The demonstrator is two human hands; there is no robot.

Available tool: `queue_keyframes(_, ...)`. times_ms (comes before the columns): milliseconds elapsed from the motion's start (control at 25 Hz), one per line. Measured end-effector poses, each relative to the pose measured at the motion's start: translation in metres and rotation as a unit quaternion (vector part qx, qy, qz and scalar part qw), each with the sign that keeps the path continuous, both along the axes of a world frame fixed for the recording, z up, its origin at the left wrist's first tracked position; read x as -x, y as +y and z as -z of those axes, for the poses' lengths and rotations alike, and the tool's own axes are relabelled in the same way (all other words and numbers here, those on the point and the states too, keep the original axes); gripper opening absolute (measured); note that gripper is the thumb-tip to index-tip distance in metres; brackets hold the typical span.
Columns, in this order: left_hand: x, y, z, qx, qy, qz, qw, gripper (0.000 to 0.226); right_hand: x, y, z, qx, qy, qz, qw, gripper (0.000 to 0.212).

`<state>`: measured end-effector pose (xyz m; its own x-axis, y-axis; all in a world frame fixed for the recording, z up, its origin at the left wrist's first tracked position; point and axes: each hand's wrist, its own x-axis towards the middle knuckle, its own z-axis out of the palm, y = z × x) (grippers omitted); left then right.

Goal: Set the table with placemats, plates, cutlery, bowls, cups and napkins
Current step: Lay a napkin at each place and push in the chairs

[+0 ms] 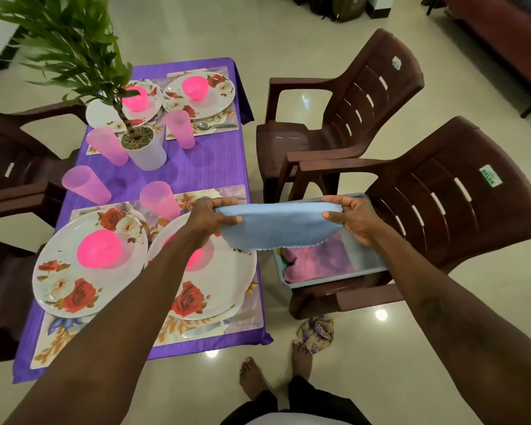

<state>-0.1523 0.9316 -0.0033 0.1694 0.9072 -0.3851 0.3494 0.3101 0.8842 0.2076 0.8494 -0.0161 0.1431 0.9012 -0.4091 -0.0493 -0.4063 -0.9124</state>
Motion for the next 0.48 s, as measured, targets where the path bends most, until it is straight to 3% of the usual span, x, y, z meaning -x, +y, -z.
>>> queue_keyframes(160,0.005,0.003,-0.008,-0.038,0.041,0.044,0.997,0.048,-0.003,0.003,-0.008,-0.04,-0.057,-0.022,0.997,0.04)
queue_keyframes(320,0.007,0.005,-0.011,0.044,0.003,0.037,0.998,0.04,-0.003,0.003,-0.01,-0.051,-0.04,0.002,0.998,0.031)
queue_keyframes(480,0.008,0.002,-0.014,0.008,0.058,0.053,0.997,0.04,-0.006,0.0,-0.01,-0.032,-0.042,-0.01,0.999,0.043)
